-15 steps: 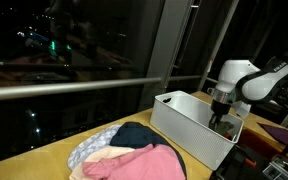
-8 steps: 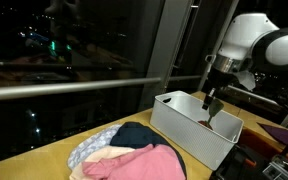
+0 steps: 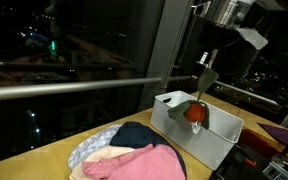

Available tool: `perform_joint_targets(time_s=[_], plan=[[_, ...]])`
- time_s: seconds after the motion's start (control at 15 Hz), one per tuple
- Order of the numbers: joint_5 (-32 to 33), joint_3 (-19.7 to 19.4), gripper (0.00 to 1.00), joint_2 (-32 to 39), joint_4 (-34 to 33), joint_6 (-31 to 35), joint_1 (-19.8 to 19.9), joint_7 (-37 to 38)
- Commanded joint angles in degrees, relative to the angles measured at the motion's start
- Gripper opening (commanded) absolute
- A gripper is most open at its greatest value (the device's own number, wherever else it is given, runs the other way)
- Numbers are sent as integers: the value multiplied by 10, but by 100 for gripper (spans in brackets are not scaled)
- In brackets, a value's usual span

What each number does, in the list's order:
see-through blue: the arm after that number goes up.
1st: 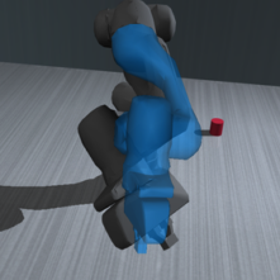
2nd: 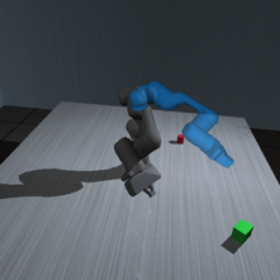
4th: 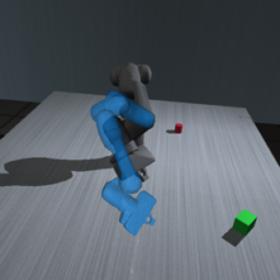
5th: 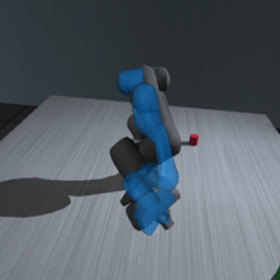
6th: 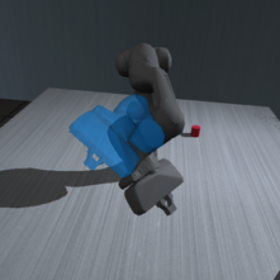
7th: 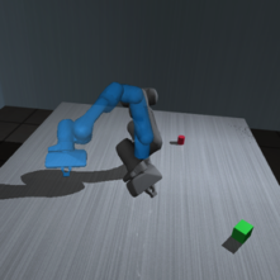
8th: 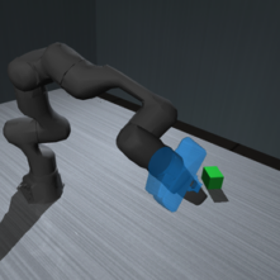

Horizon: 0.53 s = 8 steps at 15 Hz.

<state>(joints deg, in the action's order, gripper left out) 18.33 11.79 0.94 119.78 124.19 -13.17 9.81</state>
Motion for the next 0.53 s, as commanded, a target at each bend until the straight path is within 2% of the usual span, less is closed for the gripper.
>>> perform_joint_targets(time_s=[0.0, 0.47], plan=[[36, 19, 1, 55, -96, -63, -18, 12], [50, 14, 1, 131, -181, -101, -46, 4]])
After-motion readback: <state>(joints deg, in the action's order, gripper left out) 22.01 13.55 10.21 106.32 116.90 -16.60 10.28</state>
